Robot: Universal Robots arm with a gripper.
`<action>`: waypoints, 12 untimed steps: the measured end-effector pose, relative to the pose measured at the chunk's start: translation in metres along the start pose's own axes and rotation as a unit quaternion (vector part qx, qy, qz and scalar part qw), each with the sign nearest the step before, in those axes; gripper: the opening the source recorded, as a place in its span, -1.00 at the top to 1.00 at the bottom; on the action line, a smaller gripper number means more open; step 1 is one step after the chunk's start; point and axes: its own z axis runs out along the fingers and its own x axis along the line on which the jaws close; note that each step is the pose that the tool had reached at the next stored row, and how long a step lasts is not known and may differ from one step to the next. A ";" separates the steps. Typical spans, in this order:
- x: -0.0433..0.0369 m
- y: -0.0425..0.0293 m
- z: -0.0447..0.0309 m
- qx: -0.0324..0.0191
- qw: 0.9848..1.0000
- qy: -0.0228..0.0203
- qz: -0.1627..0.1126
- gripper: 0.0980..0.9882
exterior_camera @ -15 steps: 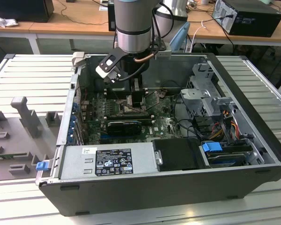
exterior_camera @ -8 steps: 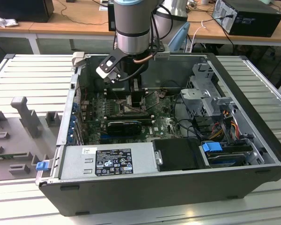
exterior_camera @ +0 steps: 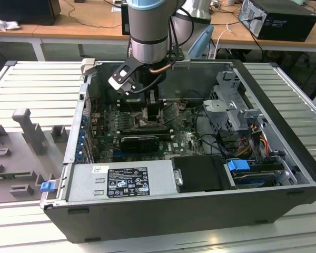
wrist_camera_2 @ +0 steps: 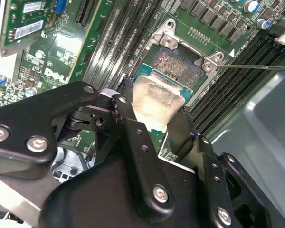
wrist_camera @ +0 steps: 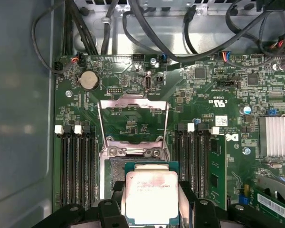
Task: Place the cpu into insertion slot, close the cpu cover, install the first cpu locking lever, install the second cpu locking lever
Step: 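Place the cpu into insertion slot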
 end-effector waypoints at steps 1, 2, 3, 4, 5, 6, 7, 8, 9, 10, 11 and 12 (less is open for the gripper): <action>0.0002 -0.0001 0.0010 0.000 1.000 0.000 0.000 0.03; 0.0004 -0.0005 0.0028 0.000 1.000 0.000 0.000 0.03; 0.0008 -0.0019 0.0046 0.000 1.000 0.000 0.000 0.03; 0.0009 -0.0024 0.0060 0.000 1.000 0.000 0.002 0.03; 0.0009 -0.0031 0.0079 0.000 1.000 0.000 0.006 0.03; 0.0009 -0.0043 0.0093 0.000 1.000 -0.001 0.008 0.03; 0.0011 -0.0052 0.0100 0.000 1.000 -0.001 0.009 0.03; 0.0014 -0.0068 0.0108 0.000 1.000 -0.001 0.009 0.03; 0.0018 -0.0079 0.0119 0.000 1.000 -0.001 0.009 0.03; 0.0021 -0.0084 0.0128 0.000 1.000 -0.001 0.009 0.03; 0.0028 -0.0087 0.0147 0.000 1.000 0.000 0.009 0.03; 0.0037 -0.0090 0.0185 0.000 1.000 0.000 0.009 0.03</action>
